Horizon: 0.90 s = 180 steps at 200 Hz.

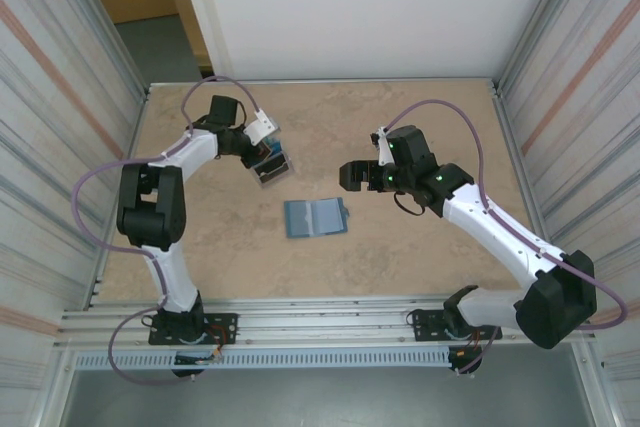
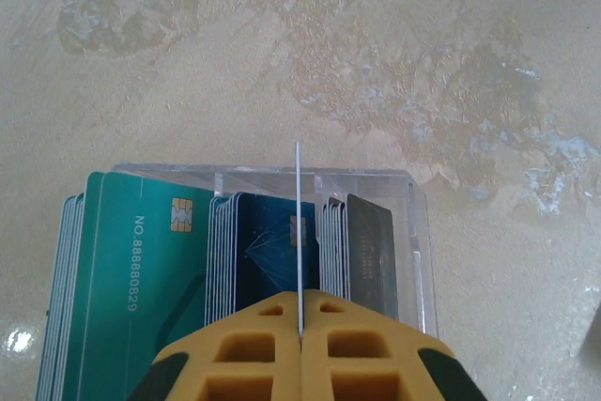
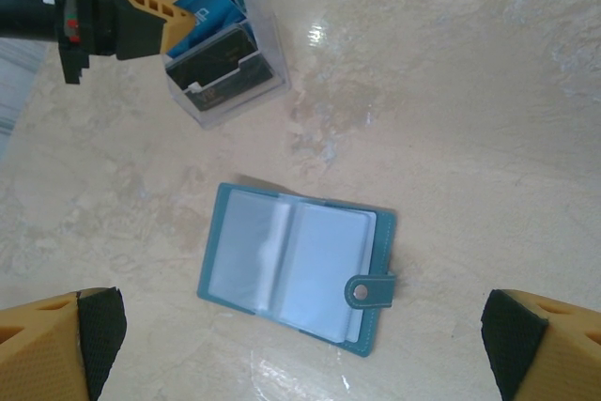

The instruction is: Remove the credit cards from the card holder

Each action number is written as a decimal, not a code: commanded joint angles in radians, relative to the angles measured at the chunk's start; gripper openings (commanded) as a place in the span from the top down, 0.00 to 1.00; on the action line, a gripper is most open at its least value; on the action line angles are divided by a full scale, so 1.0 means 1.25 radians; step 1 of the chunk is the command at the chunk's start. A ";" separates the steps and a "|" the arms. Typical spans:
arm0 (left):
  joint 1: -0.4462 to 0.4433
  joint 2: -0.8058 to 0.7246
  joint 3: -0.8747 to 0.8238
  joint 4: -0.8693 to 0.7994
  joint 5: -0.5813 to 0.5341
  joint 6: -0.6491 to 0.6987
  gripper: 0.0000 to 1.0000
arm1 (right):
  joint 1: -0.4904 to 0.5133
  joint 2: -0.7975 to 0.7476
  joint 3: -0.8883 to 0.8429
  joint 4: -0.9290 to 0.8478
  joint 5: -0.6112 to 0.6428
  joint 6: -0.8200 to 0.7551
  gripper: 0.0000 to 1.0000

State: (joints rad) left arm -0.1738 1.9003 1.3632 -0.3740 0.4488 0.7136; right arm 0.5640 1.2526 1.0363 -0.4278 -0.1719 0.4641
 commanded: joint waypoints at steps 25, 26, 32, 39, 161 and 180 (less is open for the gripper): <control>0.010 0.003 0.010 -0.014 -0.023 0.018 0.95 | -0.002 -0.004 0.018 -0.008 0.008 0.015 0.01; 0.010 0.003 0.010 -0.013 -0.025 0.017 0.95 | -0.002 -0.005 0.017 -0.008 0.008 0.015 0.01; 0.010 0.002 0.009 -0.011 -0.028 0.017 0.92 | -0.002 -0.005 0.018 -0.008 0.007 0.014 0.01; 0.011 0.001 0.007 -0.010 -0.028 0.018 0.87 | -0.001 -0.005 0.017 -0.006 0.007 0.015 0.01; 0.010 -0.130 0.007 -0.008 0.014 -0.032 0.82 | -0.004 -0.022 0.014 -0.010 0.025 0.009 0.01; 0.009 -0.180 -0.019 0.025 0.004 -0.065 0.82 | -0.009 -0.032 0.009 -0.014 0.033 0.010 0.01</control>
State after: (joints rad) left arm -0.1692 1.7855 1.3624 -0.3786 0.4305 0.6907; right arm 0.5625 1.2491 1.0363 -0.4282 -0.1665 0.4641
